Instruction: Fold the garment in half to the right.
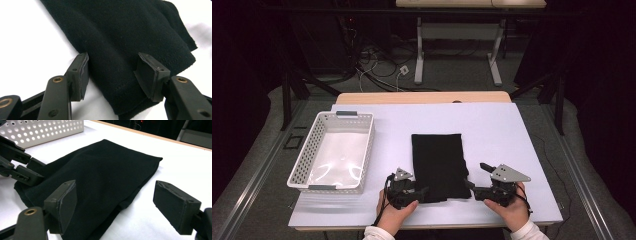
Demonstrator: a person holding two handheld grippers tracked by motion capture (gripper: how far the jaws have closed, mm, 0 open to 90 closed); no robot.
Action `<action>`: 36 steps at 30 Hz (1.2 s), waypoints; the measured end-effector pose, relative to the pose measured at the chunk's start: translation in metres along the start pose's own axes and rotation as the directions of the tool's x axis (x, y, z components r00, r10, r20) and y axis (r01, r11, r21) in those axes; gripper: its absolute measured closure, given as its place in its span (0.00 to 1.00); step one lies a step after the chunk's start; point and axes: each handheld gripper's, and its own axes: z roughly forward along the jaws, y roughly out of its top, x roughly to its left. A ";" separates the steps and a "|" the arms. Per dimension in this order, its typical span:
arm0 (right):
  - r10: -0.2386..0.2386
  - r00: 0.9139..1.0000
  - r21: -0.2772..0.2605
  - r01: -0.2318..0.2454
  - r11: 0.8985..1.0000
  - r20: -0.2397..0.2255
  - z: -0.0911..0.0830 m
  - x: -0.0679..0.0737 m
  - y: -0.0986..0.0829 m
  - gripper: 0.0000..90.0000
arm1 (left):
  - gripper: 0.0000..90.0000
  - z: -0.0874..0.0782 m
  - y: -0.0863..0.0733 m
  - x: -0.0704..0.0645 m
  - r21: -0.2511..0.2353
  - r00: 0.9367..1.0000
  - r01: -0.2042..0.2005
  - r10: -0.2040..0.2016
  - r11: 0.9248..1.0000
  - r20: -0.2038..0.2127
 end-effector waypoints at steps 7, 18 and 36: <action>-0.002 1.000 0.005 0.002 1.000 0.000 0.001 -0.001 0.000 0.21 | 0.59 0.000 0.001 -0.001 0.017 1.000 0.008 -0.008 1.000 0.018; 0.012 1.000 0.006 -0.012 1.000 0.001 0.005 -0.002 0.001 0.21 | 0.84 0.001 0.001 0.000 0.000 1.000 0.012 -0.012 1.000 0.026; 0.032 0.999 0.048 -0.031 0.998 -0.022 0.021 -0.008 0.019 0.21 | 0.89 -0.022 0.011 0.012 -0.011 1.000 -0.008 0.008 1.000 -0.003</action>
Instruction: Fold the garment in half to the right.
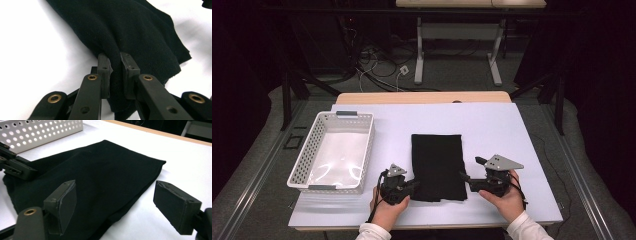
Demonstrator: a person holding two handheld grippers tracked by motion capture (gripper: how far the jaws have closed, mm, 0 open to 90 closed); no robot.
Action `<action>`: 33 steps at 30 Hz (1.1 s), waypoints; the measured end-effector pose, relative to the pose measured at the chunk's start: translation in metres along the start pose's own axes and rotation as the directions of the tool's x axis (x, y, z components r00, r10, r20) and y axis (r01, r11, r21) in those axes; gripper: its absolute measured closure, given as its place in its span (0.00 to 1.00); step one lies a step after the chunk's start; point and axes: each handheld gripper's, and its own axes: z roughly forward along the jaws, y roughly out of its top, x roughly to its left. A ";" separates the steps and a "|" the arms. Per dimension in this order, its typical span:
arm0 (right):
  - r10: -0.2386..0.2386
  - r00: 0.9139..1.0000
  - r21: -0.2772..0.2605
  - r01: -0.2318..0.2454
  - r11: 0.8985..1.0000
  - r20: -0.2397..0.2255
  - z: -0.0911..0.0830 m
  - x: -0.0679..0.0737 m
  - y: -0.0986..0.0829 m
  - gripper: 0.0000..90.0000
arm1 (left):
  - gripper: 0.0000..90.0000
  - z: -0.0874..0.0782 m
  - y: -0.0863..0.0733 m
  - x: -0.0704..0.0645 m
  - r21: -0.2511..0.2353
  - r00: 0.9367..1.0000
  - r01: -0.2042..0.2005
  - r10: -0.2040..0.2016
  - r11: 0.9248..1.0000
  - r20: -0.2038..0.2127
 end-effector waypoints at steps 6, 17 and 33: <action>0.015 1.000 0.010 -0.015 1.000 -0.009 0.005 -0.005 0.007 0.22 | 0.89 -0.010 0.000 0.007 -0.022 1.000 -0.004 0.004 1.000 -0.004; 0.018 1.000 0.008 -0.018 1.000 0.006 0.017 -0.012 0.025 0.24 | 0.89 -0.024 -0.008 0.011 -0.033 1.000 -0.002 0.002 0.999 0.001; 0.007 1.000 0.038 -0.007 0.999 0.002 0.053 -0.020 0.054 0.33 | 0.89 -0.029 -0.015 0.010 -0.047 1.000 0.006 -0.005 0.999 0.009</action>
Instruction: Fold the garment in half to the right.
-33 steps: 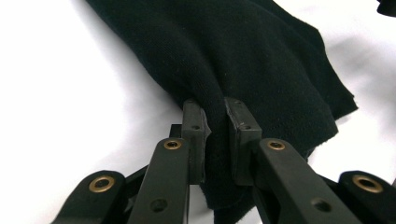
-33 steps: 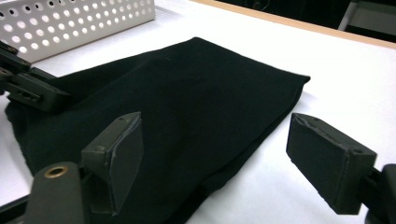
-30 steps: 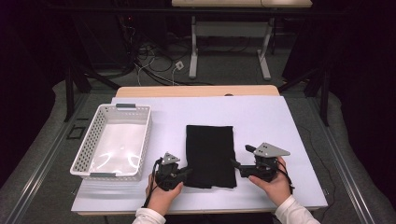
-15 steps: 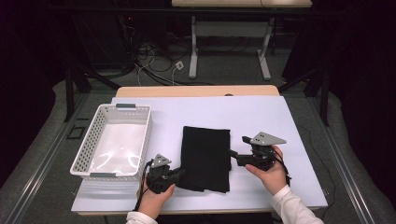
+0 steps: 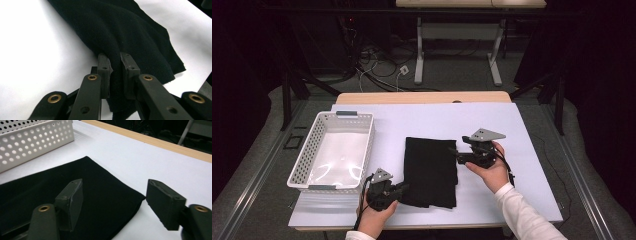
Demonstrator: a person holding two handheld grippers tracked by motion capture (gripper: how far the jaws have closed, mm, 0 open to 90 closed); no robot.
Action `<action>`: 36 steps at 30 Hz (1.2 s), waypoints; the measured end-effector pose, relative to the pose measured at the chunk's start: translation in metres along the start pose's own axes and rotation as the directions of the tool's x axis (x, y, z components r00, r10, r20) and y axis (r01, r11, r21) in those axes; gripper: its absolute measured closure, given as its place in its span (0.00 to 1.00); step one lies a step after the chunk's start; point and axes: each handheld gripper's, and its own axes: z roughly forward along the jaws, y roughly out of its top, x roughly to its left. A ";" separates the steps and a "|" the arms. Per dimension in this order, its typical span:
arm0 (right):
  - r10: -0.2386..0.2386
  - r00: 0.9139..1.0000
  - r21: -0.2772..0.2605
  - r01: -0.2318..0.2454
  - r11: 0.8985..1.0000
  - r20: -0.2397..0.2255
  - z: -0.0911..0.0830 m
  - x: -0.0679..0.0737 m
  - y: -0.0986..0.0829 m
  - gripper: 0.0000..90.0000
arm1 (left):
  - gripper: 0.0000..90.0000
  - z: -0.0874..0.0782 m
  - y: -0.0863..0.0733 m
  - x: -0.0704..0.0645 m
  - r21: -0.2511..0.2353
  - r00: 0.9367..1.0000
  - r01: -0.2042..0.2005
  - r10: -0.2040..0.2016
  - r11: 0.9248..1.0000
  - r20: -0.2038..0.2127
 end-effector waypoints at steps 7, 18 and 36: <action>-0.020 1.000 0.013 0.020 1.000 -0.018 0.017 -0.004 0.010 0.40 | 0.89 0.001 -0.001 0.001 0.006 1.000 0.004 -0.004 1.000 0.002; -0.024 1.000 0.077 0.023 0.997 0.013 0.041 -0.018 0.022 0.43 | 0.89 0.003 -0.001 0.001 0.006 1.000 0.000 0.000 1.000 0.003; 0.099 0.994 0.192 -0.108 0.976 0.053 0.079 -0.041 -0.001 0.54 | 0.89 0.003 -0.001 0.002 0.012 1.000 -0.009 0.009 1.000 0.004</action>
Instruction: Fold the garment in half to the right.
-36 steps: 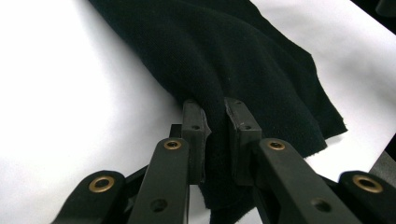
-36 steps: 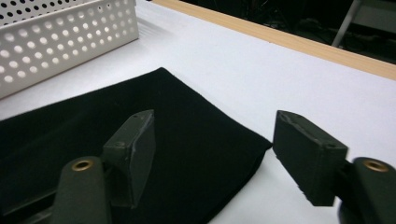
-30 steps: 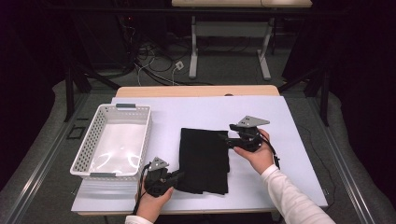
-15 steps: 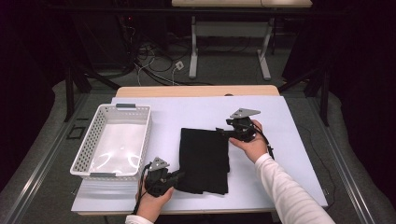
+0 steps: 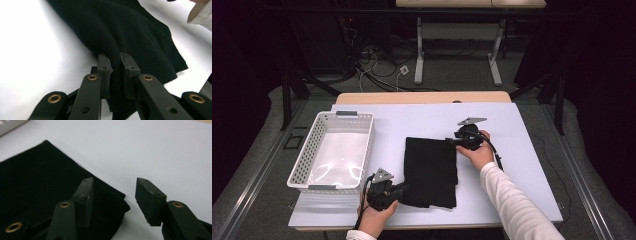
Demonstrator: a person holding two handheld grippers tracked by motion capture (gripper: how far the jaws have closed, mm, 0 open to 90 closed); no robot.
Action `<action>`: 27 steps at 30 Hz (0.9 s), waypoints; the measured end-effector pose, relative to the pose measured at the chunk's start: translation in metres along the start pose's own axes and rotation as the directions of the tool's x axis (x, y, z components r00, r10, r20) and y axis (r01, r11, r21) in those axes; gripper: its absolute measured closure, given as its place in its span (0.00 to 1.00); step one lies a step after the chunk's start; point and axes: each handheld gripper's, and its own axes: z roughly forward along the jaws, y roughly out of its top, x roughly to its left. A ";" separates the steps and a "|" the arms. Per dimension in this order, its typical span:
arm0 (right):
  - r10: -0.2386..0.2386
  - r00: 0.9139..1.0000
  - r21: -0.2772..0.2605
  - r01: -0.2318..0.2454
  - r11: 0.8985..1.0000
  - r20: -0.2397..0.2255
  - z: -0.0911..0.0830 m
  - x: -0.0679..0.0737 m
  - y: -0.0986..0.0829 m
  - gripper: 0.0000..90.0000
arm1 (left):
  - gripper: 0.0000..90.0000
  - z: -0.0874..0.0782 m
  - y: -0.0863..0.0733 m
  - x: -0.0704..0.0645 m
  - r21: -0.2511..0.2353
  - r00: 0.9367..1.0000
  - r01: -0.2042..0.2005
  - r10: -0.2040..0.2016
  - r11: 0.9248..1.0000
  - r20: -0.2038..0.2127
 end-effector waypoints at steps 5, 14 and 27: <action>0.015 1.000 0.035 -0.015 0.999 0.008 0.011 -0.004 -0.006 0.50 | 0.89 0.000 0.000 0.001 0.003 1.000 -0.001 0.001 1.000 0.003; 0.053 0.998 0.070 -0.052 0.996 -0.016 0.017 -0.005 -0.011 0.46 | 0.89 0.001 -0.001 0.001 0.004 1.000 0.005 -0.005 1.000 0.002; 0.042 0.997 0.085 -0.037 0.996 -0.061 0.014 0.004 -0.014 0.64 | 0.89 0.002 -0.001 0.001 0.010 1.000 0.004 -0.004 1.000 -0.003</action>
